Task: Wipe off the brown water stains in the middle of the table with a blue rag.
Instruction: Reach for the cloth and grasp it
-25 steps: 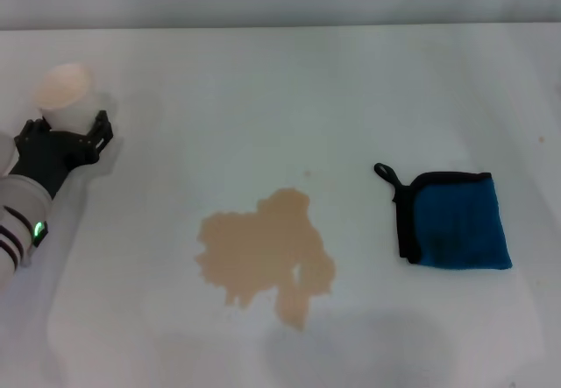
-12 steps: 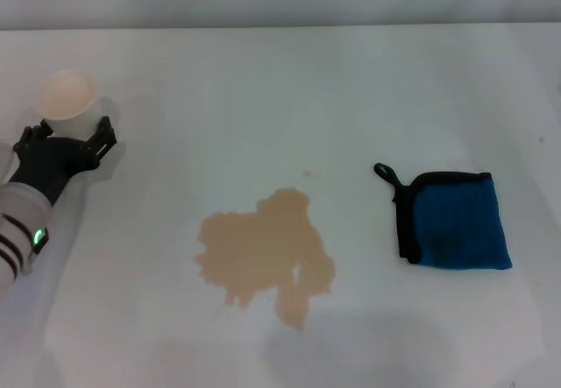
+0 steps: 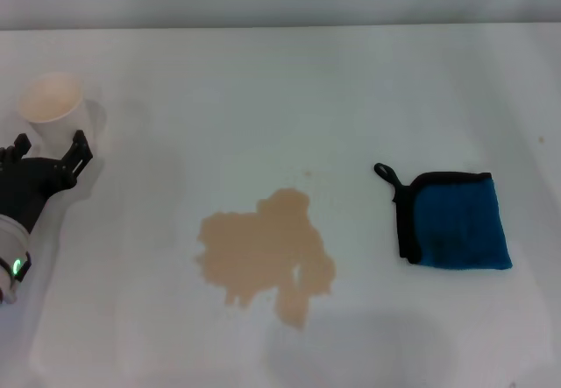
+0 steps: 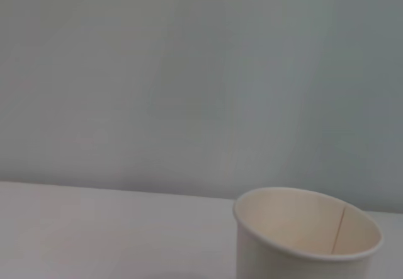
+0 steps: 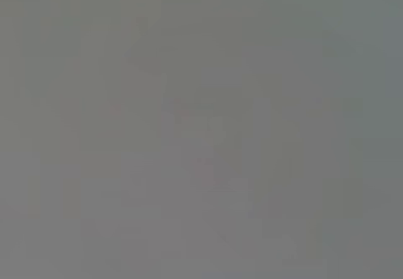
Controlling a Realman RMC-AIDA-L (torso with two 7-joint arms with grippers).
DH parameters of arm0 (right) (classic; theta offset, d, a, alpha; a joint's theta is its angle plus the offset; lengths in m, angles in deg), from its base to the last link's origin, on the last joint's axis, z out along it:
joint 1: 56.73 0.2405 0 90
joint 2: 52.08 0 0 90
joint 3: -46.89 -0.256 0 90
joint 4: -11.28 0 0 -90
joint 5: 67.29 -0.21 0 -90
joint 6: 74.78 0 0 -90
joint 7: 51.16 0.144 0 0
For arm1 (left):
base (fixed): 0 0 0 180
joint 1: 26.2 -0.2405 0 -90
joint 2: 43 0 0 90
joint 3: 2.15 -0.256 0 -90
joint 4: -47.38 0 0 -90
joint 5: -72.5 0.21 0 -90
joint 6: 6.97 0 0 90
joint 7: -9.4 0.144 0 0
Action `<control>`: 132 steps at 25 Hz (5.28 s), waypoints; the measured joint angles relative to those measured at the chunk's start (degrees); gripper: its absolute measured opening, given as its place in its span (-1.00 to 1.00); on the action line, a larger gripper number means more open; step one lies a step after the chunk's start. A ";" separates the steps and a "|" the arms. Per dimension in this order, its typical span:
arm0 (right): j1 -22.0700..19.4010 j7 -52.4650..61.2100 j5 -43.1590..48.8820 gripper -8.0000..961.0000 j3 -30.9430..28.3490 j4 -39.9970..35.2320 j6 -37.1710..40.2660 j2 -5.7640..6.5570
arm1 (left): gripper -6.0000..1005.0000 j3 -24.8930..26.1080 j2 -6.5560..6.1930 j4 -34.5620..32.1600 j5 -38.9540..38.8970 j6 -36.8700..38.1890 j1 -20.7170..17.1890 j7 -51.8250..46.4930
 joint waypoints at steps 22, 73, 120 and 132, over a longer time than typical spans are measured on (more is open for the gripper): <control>-0.34 0.08 1.17 0.51 0.37 0.53 -0.36 -0.13 | 0.72 -0.38 -0.01 5.72 8.71 18.99 -2.09 -11.95; 26.27 105.90 162.09 0.51 -14.38 -53.74 31.04 -1.09 | 0.71 -2.32 -0.70 -8.03 -0.69 29.49 -15.98 -26.07; 28.94 119.26 165.17 0.44 5.07 -33.95 11.85 -2.18 | 0.71 -2.09 -0.89 -8.38 -12.53 26.83 -13.43 -13.63; 28.74 119.27 164.34 0.39 6.28 -32.67 11.06 -2.15 | 0.71 -2.19 -0.96 -8.77 -12.61 26.83 -13.10 -13.63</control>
